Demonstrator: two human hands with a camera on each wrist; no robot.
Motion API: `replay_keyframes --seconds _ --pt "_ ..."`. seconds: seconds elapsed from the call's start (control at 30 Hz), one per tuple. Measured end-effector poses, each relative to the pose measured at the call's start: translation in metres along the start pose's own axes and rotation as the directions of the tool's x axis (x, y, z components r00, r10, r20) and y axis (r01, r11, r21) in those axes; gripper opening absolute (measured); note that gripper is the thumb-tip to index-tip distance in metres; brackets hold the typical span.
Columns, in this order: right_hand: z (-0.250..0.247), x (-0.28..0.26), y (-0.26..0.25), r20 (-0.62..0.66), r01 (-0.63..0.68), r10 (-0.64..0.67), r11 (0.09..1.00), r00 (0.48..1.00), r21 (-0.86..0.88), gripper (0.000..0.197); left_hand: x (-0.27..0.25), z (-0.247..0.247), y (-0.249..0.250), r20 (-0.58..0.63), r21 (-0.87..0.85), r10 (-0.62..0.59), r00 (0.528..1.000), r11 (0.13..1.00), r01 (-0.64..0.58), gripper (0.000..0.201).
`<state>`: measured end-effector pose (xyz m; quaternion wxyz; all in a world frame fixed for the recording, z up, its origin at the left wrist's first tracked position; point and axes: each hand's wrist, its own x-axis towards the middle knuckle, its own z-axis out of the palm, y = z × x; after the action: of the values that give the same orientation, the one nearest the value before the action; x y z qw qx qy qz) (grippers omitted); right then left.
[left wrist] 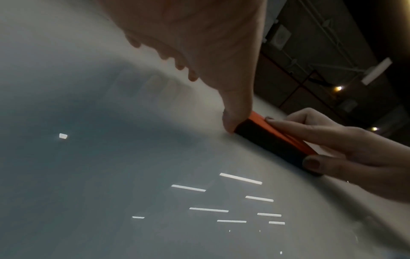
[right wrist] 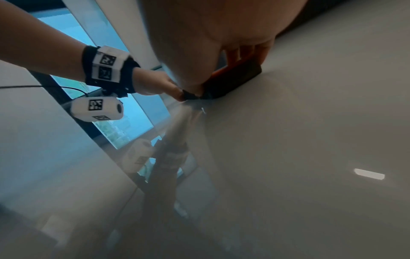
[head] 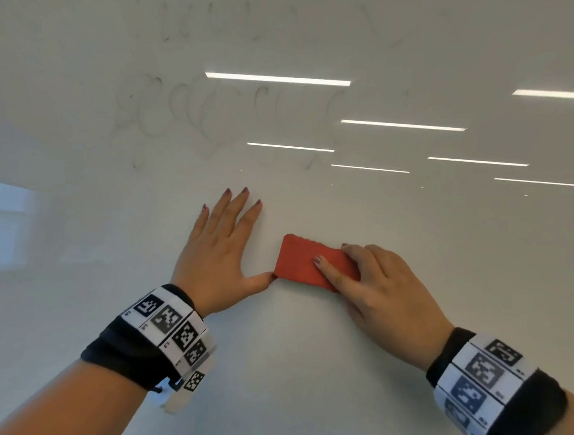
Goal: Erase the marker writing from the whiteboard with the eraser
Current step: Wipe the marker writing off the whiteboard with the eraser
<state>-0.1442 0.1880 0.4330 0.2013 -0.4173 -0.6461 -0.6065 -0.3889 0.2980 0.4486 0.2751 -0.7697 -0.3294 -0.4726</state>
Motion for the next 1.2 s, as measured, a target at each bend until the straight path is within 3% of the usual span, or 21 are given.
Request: replay_keyframes --seconds 0.2,0.33,0.43,0.5,0.67,0.83,0.93,1.2 --pt "-0.018 0.054 0.046 -0.046 -0.249 0.246 0.966 0.968 -0.071 0.048 0.000 0.008 -0.002 -0.016 -0.056 -0.007 1.000 0.998 0.006 0.099" --pt "-0.033 0.076 0.074 -0.071 -0.528 0.524 0.848 0.849 -0.052 0.052 -0.002 0.009 -0.004 -0.021 -0.071 -0.004 1.000 0.997 0.002 0.098" --pt "-0.032 0.084 0.063 -0.091 -0.628 0.622 0.776 0.778 -0.062 0.050 -0.003 0.010 -0.004 -0.020 -0.078 0.002 1.000 0.997 -0.004 0.098" --pt "-0.029 0.092 0.045 -0.069 -0.630 0.626 0.773 0.776 -0.069 0.052 -0.002 0.011 -0.004 -0.021 -0.075 0.009 1.000 0.997 -0.011 0.098" --pt "-0.013 0.097 -0.005 0.019 -0.419 0.422 0.904 0.906 -0.092 0.058 -0.002 0.012 -0.004 -0.029 -0.064 0.020 0.999 0.998 -0.021 0.098" --pt "-0.018 0.091 0.006 0.061 -0.258 0.266 0.959 0.962 -0.119 0.056 -0.001 0.011 -0.001 -0.032 -0.057 -0.004 0.999 0.998 0.002 0.100" --pt "-0.024 0.093 0.027 0.045 -0.310 0.318 0.942 0.947 -0.127 0.056 0.000 0.009 0.002 -0.028 -0.044 -0.022 0.999 0.999 0.021 0.102" --pt "-0.045 0.100 0.103 -0.004 -0.525 0.539 0.820 0.842 -0.229 0.059 -0.001 0.007 0.000 -0.012 -0.021 -0.034 0.999 0.999 0.033 0.102"
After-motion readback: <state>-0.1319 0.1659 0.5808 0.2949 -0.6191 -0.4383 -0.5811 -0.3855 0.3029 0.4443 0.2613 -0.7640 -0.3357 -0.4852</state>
